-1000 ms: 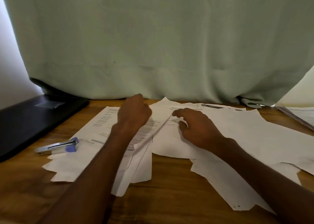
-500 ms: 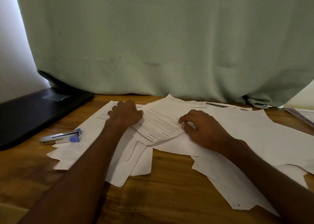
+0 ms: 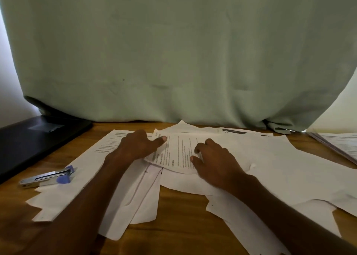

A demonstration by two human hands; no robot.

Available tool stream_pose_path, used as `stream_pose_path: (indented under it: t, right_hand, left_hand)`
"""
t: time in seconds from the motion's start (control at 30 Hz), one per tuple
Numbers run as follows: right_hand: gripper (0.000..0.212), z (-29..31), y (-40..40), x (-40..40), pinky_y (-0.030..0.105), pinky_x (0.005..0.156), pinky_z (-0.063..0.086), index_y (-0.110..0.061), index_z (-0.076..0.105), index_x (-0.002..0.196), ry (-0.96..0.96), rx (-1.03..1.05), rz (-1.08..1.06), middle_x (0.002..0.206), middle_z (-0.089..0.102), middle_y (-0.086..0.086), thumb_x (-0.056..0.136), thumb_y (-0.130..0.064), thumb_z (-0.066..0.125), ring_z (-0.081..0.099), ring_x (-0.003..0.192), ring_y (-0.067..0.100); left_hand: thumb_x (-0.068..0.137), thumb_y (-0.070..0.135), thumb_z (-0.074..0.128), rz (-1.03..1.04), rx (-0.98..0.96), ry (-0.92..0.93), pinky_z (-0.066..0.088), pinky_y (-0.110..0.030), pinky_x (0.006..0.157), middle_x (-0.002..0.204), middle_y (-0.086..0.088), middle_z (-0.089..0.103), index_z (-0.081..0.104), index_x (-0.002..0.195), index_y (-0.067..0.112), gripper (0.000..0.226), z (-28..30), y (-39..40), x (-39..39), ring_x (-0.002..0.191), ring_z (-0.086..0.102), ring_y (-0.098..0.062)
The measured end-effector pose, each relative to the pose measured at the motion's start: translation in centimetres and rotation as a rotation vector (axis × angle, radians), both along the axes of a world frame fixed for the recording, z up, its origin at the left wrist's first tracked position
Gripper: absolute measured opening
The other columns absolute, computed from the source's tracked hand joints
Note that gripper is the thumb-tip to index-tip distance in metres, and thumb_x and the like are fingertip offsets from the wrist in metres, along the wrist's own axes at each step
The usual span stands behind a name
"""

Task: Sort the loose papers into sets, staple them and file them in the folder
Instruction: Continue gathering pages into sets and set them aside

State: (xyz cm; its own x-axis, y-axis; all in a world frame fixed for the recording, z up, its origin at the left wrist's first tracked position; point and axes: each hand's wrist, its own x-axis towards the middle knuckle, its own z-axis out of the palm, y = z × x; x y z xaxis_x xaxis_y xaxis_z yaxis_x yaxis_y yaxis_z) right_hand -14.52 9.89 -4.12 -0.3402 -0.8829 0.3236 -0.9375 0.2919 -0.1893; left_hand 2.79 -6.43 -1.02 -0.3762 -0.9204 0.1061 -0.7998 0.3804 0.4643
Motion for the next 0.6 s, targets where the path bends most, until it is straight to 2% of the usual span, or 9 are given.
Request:
stream_pose_path:
  t: [0.07,0.13,0.17,0.23,0.33,0.4,0.43,0.5,0.6]
  right_hand:
    - [0.03,0.5,0.0,-0.2,0.019,0.084,0.054,-0.028,0.057,0.129,-0.075,-0.076,0.039,0.131,0.055,-0.005,0.102,-0.04,0.056,0.061,0.114,0.016]
    - [0.026,1.1,0.1,-0.4,0.023,0.089,0.055,-0.029,0.059,0.126,-0.06,-0.137,0.031,0.129,0.055,-0.007,0.102,-0.036,0.057,0.06,0.116,0.016]
    - [0.024,1.3,0.2,-0.6,0.025,0.091,0.055,-0.029,0.059,0.125,-0.043,-0.15,0.021,0.129,0.055,-0.007,0.102,-0.035,0.057,0.06,0.115,0.014]
    - [0.022,1.5,0.6,-0.9,0.025,0.092,0.052,-0.03,0.061,0.124,-0.029,-0.17,0.002,0.13,0.057,-0.008,0.102,-0.034,0.057,0.059,0.111,0.011]
    - [0.031,1.6,1.2,-1.7,0.029,0.101,0.046,-0.027,0.057,0.133,-0.056,-0.267,-0.01,0.138,0.057,-0.005,0.102,-0.029,0.057,0.057,0.121,0.015]
    - [0.047,2.1,1.5,-2.5,0.035,0.109,0.04,-0.025,0.045,0.147,-0.058,-0.388,0.0,0.147,0.052,-0.002,0.101,-0.028,0.058,0.052,0.132,0.02]
    - [0.054,2.9,1.7,-2.7,0.038,0.112,0.038,-0.024,0.039,0.152,-0.045,-0.445,-0.005,0.152,0.047,0.0,0.101,-0.031,0.058,0.047,0.137,0.021]
    - [0.063,4.3,2.1,-3.7,0.046,0.118,0.032,-0.023,0.03,0.158,0.004,-0.544,-0.024,0.16,0.039,0.001,0.102,-0.037,0.056,0.039,0.146,0.022]
    - [0.068,5.1,2.9,-4.7,0.05,0.12,0.025,-0.024,0.026,0.16,0.003,-0.587,-0.056,0.164,0.034,0.001,0.101,-0.049,0.051,0.034,0.149,0.023]
  left_hand:
    - [0.081,0.074,0.068,-0.079,0.013,-0.067,0.043,-0.028,0.065,0.08,0.006,0.055,0.049,0.079,0.02,0.057,0.1,0.4,-0.2,0.079,0.058,-0.014]
    - [0.077,0.06,0.082,-0.108,0.019,-0.098,0.049,-0.033,0.071,0.082,0.002,0.058,0.054,0.082,0.02,0.05,0.1,0.8,-0.3,0.086,0.06,-0.019]
    - [0.077,0.049,0.087,-0.107,0.033,-0.052,0.053,-0.037,0.078,0.088,-0.001,0.062,0.059,0.089,0.016,0.046,0.1,0.9,-0.2,0.092,0.063,-0.021]
    - [0.08,0.026,0.089,-0.105,0.057,0.155,0.056,-0.038,0.085,0.1,-0.003,0.066,0.065,0.098,0.011,0.034,0.1,1.2,-0.1,0.097,0.064,-0.022]
    - [0.087,0.008,0.079,-0.184,0.064,0.505,0.054,-0.038,0.085,0.103,-0.012,0.072,0.068,0.095,0.007,0.014,0.4,1.2,0.0,0.099,0.067,-0.027]
    - [0.089,0.005,0.077,-0.249,0.056,0.7,0.055,-0.037,0.086,0.1,-0.015,0.075,0.071,0.096,0.006,0.009,0.6,1.1,0.0,0.096,0.07,-0.027]
    - [0.091,0.005,0.076,-0.29,0.079,0.767,0.057,-0.032,0.081,0.097,-0.012,0.077,0.072,0.097,0.008,0.007,0.9,1.2,0.0,0.093,0.072,-0.025]
    - [0.093,0.009,0.074,-0.377,0.156,0.854,0.056,-0.025,0.075,0.092,-0.004,0.08,0.075,0.098,0.013,0.006,1.3,1.7,0.0,0.09,0.076,-0.02]
    - [0.093,0.018,0.075,-0.455,0.224,0.931,0.054,-0.024,0.078,0.095,-0.001,0.08,0.077,0.1,0.018,0.008,1.7,2.4,0.0,0.091,0.077,-0.014]
